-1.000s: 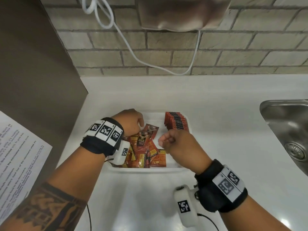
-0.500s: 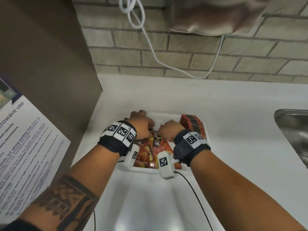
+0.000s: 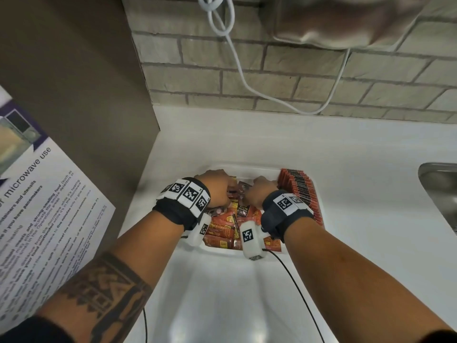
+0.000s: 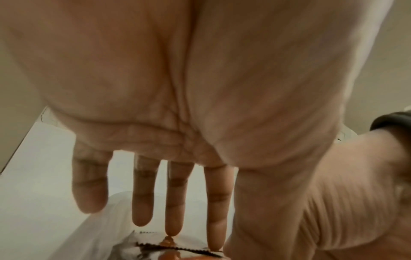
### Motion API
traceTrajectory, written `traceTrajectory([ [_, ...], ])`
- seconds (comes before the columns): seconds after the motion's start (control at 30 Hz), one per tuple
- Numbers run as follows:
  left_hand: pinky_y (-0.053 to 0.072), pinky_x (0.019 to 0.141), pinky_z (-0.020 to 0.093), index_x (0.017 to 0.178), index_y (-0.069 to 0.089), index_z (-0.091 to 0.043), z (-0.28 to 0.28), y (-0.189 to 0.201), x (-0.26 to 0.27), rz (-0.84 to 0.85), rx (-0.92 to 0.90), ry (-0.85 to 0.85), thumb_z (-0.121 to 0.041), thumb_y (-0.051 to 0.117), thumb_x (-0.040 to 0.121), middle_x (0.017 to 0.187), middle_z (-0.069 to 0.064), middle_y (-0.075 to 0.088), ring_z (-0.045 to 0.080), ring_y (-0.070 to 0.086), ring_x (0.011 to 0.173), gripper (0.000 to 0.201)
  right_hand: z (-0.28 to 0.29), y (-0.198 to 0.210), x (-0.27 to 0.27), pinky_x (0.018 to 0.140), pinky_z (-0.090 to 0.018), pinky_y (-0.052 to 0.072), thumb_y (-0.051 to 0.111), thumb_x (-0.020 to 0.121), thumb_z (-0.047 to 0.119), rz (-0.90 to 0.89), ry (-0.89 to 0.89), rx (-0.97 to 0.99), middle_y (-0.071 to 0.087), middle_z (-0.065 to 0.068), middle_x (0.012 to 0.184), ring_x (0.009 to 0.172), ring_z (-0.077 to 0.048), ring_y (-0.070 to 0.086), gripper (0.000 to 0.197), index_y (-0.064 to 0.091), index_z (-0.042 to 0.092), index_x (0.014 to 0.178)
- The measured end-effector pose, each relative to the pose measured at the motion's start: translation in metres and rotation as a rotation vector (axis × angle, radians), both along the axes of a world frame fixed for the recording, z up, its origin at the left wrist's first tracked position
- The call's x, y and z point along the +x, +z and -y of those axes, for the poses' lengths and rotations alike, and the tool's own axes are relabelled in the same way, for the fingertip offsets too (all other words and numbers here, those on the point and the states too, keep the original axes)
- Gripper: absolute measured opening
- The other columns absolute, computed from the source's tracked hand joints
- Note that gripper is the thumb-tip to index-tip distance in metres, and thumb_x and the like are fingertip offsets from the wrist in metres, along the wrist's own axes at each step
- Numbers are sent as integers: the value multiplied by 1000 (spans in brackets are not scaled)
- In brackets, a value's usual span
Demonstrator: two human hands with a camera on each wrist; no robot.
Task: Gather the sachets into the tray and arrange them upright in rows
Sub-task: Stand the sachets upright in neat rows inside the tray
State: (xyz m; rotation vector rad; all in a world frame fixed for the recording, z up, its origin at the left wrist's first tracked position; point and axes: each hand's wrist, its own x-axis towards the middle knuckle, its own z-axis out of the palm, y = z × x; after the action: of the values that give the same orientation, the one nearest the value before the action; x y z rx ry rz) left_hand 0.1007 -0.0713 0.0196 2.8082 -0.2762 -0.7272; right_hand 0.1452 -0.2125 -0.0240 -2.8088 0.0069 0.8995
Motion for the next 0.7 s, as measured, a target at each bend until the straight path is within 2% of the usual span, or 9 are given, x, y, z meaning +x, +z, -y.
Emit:
traceTrajectory([
  [0.07, 49, 101, 38, 144, 54, -33, -1, 0, -1, 0, -9, -9, -25, 70, 91, 144, 4, 53, 25, 55, 123, 56, 0, -6, 3, 89, -40, 55, 78, 80, 37, -5, -41, 72, 62, -15, 122, 105, -31, 62, 57, 56, 8, 123],
  [0.1, 48, 100, 37, 143, 54, -32, -1, 1, -1, 2, -15, -7, -25, 70, 91, 143, 4, 53, 25, 55, 122, 55, 0, -5, 2, 82, -36, 56, 76, 82, 35, -15, -52, 101, 65, -14, 115, 97, -28, 64, 48, 59, 7, 118],
  [0.17, 48, 100, 36, 143, 54, -26, -2, 2, -2, 11, -16, 5, -25, 70, 91, 141, 6, 54, 26, 55, 122, 54, 0, -3, 1, 81, -32, 55, 65, 94, 28, 1, -104, 168, 68, -10, 111, 93, -25, 64, 31, 65, 7, 117],
  [0.27, 49, 99, 40, 137, 57, -19, -4, 2, 0, 28, -26, 31, -26, 72, 90, 134, 8, 58, 26, 58, 116, 50, 3, 12, -4, 79, -28, 50, 53, 101, 18, -71, -68, 232, 64, -4, 96, 95, -24, 59, 29, 65, 11, 127],
  [0.33, 49, 100, 40, 137, 54, -19, -6, 1, 1, 36, -44, 50, -25, 73, 88, 134, 7, 58, 26, 58, 116, 53, 4, 12, -5, 63, -22, 45, 52, 101, 17, -144, -79, 321, 53, 1, 78, 88, -22, 57, 16, 67, 16, 105],
  [0.4, 47, 102, 38, 144, 48, -19, -7, 1, 0, 37, -54, 62, -25, 74, 88, 138, 8, 55, 27, 55, 121, 61, 8, 9, -9, 53, -18, 50, 57, 99, 15, -122, -121, 464, 56, 2, 81, 77, -18, 60, 20, 56, 25, 82],
  [0.47, 46, 102, 37, 151, 40, -23, -7, 1, -1, 27, -60, 57, -26, 72, 91, 142, 10, 49, 28, 53, 124, 68, 9, 1, -10, 56, -20, 55, 61, 95, 12, -87, -325, 617, 60, 2, 89, 72, -12, 60, 19, 55, 26, 82],
  [0.57, 46, 103, 38, 152, 40, -33, -8, 0, -3, -2, -43, 26, -28, 65, 95, 143, 10, 41, 29, 51, 123, 63, 9, -7, -7, 70, -25, 55, 58, 94, 12, -36, -320, 637, 61, 1, 97, 80, -14, 59, 11, 61, 20, 101],
  [0.7, 47, 100, 36, 145, 51, -36, -11, -4, -3, -10, -34, 24, -31, 65, 96, 138, 8, 42, 26, 53, 117, 51, 12, -5, -4, 88, -37, 57, 55, 96, 13, -14, -395, 673, 59, -2, 97, 89, -20, 58, 34, 63, 5, 128],
])
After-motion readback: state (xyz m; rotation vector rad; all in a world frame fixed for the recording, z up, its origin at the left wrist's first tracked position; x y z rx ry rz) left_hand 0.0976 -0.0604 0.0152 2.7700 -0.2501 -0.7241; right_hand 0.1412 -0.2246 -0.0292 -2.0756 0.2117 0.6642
